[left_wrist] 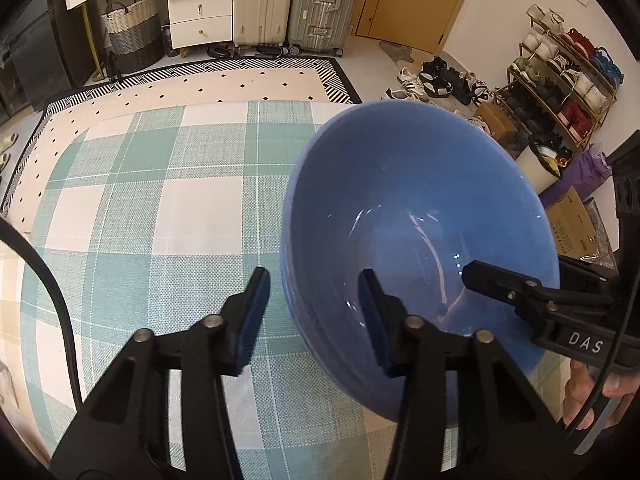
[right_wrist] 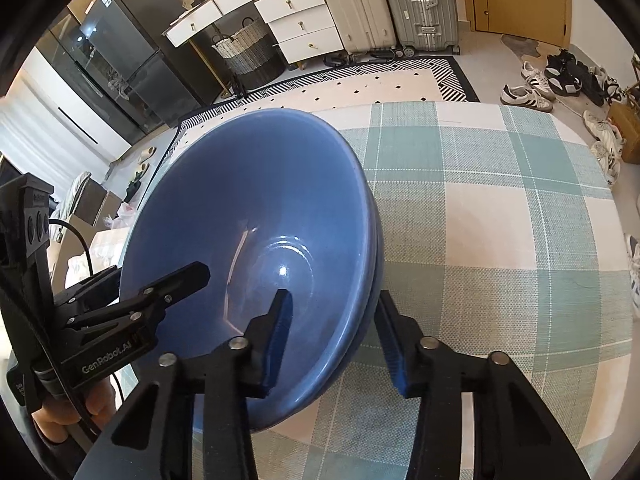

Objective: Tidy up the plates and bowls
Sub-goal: 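Close both grippers on the rim of the stacked blue bowls, then lift the stacked blue bowls with both grippers and carry them over the cream plate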

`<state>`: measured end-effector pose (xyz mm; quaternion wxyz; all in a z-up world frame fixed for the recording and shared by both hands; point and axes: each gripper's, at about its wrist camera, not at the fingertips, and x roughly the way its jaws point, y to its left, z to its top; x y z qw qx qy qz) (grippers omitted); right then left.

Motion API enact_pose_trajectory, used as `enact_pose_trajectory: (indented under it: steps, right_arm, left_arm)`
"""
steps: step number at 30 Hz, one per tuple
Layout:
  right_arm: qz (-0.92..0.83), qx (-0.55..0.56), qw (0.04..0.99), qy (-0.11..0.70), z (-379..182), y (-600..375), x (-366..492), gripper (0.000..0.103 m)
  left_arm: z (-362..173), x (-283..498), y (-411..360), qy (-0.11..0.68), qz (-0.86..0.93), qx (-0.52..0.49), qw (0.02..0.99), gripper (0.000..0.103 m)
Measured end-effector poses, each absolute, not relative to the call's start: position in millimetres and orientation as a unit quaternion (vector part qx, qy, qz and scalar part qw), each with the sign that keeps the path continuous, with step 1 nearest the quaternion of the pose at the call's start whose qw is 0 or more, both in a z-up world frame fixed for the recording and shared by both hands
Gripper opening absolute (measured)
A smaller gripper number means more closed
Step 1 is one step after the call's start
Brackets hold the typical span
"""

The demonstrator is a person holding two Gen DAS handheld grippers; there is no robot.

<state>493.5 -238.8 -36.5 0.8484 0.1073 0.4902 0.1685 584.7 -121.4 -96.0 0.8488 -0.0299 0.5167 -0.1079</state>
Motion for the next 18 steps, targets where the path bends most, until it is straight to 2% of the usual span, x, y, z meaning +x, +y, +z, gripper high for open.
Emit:
enact_pose_trajectory:
  steps: [2,7,14,18]
  right_arm:
    - [0.172,0.109,0.848,0.490,-36.9,-238.4,494.0,0.037]
    - [0.165,0.099,0.851,0.488,-36.9,-236.1,495.5,0.034]
    - [0.153,0.087,0.857,0.484,-36.6,-234.1,494.4,0.025]
    - [0.148,0.079,0.860,0.482,-36.6,-233.4,492.1,0.023]
  left_arm:
    - [-98.5,585.8,-120.7,0.517,-0.111,-0.032,0.848,0.037]
    - [-99.5,585.4,-123.5,0.515,-0.118,-0.030,0.848,0.022]
    - [-99.8,583.5,-124.3,0.511,-0.111,-0.024,0.852,0.017]
    - [-98.6,580.1,-125.1,0.507,-0.109,-0.019,0.855,0.017]
